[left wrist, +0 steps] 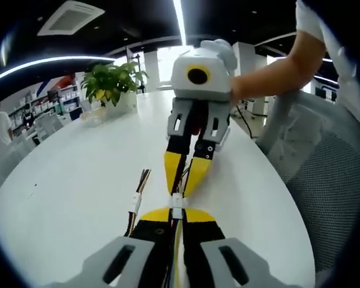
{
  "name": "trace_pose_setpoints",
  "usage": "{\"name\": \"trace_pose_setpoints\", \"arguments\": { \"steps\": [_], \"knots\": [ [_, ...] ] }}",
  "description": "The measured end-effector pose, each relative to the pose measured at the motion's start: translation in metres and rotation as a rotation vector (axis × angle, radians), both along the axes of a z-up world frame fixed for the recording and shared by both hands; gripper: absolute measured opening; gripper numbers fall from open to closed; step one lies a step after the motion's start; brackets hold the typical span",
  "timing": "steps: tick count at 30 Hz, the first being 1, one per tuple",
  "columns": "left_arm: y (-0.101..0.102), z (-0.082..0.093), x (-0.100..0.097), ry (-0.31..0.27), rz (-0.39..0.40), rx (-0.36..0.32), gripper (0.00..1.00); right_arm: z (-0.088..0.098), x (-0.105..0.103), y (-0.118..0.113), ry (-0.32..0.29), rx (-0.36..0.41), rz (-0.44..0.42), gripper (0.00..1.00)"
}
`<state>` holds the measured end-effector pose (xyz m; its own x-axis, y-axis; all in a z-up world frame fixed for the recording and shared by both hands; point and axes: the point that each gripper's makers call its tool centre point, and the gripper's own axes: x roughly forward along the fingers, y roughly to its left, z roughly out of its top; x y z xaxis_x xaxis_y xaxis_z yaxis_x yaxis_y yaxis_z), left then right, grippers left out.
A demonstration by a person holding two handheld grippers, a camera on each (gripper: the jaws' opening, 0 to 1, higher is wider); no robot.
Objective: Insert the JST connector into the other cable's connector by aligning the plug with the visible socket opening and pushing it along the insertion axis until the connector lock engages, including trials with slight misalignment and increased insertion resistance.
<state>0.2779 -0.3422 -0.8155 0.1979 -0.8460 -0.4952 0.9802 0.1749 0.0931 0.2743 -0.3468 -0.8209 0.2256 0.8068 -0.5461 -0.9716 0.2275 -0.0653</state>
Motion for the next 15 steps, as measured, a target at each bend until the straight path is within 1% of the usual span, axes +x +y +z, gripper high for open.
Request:
{"name": "trace_pose_setpoints", "arguments": {
  "steps": [3, 6, 11, 15],
  "knots": [
    [-0.004, 0.001, 0.008, -0.014, 0.002, 0.004, 0.0, 0.003, 0.009, -0.002, -0.018, 0.011, -0.027, 0.04],
    [-0.007, -0.001, 0.016, -0.023, 0.008, 0.011, 0.0, 0.001, 0.016, -0.005, -0.036, 0.002, -0.049, 0.04],
    [-0.01, -0.008, 0.024, -0.017, 0.019, 0.023, 0.0, -0.007, 0.024, -0.008, -0.048, -0.008, -0.072, 0.04],
    [-0.011, -0.016, 0.027, -0.005, 0.027, 0.029, 0.0, -0.013, 0.026, -0.008, -0.045, -0.013, -0.08, 0.04]
  ]
}}
